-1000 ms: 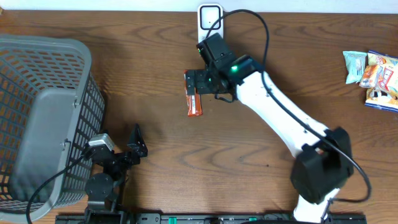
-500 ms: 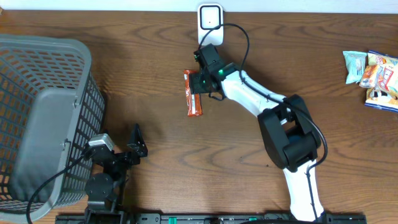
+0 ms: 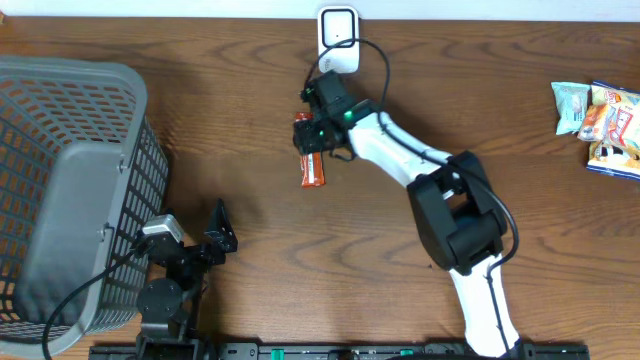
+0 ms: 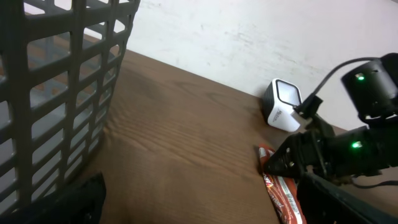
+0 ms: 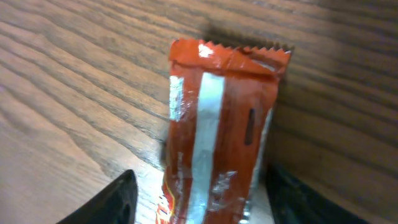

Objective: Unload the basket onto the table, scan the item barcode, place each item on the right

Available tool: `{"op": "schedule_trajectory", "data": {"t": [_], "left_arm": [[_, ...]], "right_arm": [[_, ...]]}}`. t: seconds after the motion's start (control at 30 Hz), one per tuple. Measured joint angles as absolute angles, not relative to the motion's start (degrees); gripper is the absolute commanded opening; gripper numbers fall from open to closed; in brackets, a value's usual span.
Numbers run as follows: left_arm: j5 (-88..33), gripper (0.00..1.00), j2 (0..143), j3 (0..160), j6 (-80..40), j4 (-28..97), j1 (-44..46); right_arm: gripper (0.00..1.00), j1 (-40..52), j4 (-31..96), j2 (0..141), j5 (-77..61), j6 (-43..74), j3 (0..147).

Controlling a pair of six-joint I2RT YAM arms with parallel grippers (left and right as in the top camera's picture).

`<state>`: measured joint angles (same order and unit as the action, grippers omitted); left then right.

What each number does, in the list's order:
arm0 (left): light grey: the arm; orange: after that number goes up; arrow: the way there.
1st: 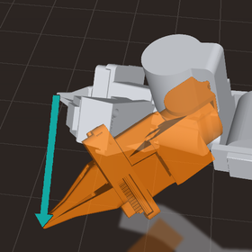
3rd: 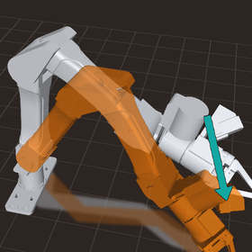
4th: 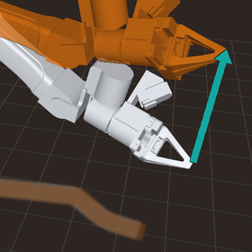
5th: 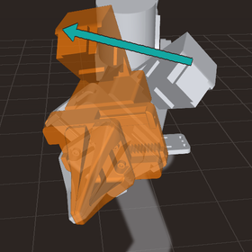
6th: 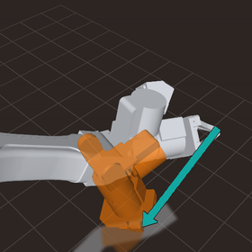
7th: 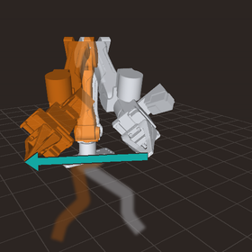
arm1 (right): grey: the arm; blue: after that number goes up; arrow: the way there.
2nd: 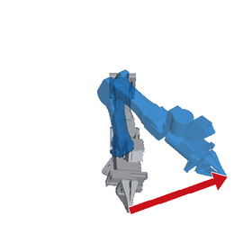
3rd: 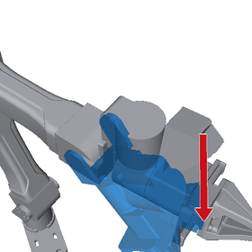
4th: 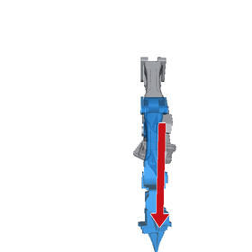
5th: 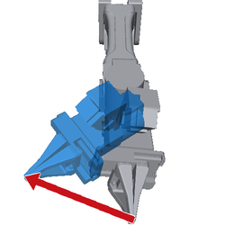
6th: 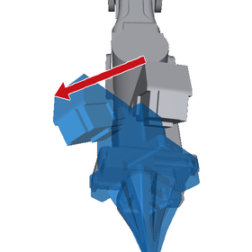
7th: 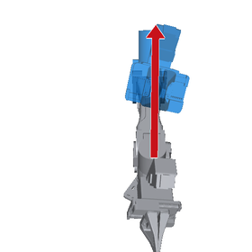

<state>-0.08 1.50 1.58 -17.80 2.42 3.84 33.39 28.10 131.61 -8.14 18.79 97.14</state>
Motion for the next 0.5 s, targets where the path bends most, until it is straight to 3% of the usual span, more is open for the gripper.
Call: {"op": "schedule_trajectory", "data": {"t": [0.07,0.17,0.5], "left_arm": [[-0.08,0.98,1.50,1.58,-17.78,2.44,3.84],[-0.08,0.98,1.50,1.58,-17.80,2.44,3.84],[-0.08,0.98,1.50,1.58,-17.80,2.44,3.84]], "right_arm": [[0.43,34.24,28.80,132.11,-5.80,18.81,97.78],[0.01,34.81,28.99,133.05,-4.01,19.38,98.59],[0.01,30.35,30.63,133.49,-16.36,20.05,98.94]]}}
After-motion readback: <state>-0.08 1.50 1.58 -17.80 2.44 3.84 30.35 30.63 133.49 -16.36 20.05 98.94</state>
